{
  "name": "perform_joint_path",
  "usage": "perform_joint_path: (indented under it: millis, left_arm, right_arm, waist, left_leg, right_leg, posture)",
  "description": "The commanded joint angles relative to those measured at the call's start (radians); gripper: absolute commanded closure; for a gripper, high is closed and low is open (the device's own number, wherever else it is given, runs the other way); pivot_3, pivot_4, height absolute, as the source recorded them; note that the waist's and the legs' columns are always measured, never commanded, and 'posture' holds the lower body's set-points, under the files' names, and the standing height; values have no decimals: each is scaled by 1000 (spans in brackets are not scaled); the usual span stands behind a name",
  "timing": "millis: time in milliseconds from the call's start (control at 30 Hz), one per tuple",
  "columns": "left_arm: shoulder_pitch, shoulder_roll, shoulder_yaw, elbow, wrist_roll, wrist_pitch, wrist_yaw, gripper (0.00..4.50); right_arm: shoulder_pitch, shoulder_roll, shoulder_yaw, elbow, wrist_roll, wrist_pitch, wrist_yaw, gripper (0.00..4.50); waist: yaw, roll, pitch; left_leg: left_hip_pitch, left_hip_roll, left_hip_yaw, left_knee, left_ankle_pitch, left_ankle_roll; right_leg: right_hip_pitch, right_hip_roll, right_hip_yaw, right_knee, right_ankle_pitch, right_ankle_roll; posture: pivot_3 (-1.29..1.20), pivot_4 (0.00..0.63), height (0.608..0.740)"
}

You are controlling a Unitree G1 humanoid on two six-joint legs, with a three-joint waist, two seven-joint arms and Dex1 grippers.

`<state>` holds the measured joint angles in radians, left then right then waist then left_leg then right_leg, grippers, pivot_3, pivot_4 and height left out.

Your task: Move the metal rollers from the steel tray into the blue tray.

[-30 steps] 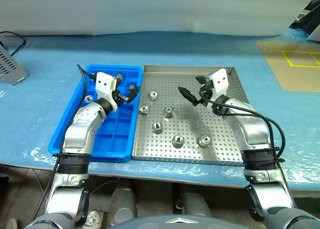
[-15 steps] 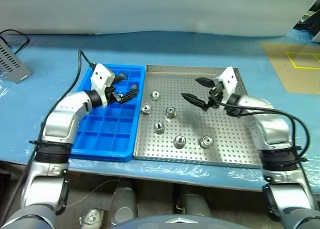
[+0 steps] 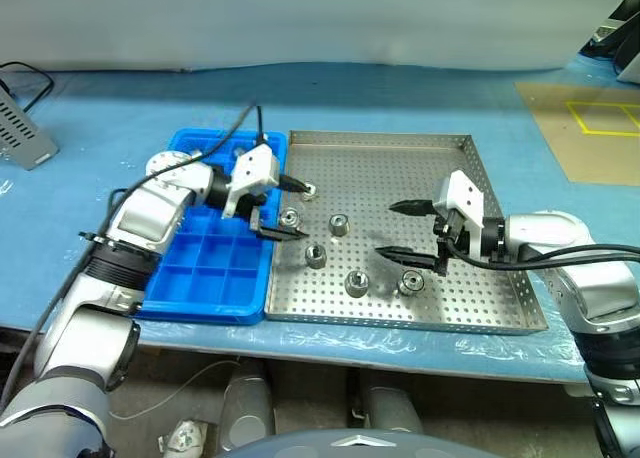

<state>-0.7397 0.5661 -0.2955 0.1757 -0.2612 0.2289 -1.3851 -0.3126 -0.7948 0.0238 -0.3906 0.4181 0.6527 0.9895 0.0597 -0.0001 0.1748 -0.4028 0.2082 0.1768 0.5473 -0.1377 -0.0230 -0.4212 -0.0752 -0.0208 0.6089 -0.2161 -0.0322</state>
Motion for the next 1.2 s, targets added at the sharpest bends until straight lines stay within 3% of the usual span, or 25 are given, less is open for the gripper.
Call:
perform_joint_path:
  millis: [33,700,1200]
  left_arm:
    - [11,-6,-40,4,31,-62,-50,10]
    - [-105,-153,-183,355,300,-421,-71,10]
    - [-169,-182,-211,453,430,-388,-48,10]
  right_arm:
    - [25,-8,-27,-60,9,19,-40,0]
    - [161,13,-68,-177,30,32,-164,0]
    - [246,17,-67,-139,-34,-48,-214,0]
  waist:
    - [-7,0,0]
    - [-29,1,-1]
    - [-50,1,-1]
  left_leg:
    - [0,0,0,0,0,0]
    - [0,0,0,3,-1,1]
    - [0,0,0,7,-2,4]
  right_leg:
    - [0,0,0,0,0,0]
    - [2,0,1,0,0,0]
    - [3,0,1,1,0,0]
  posture:
    - [-262,150,740]
    - [-394,150,740]
    - [-433,150,740]
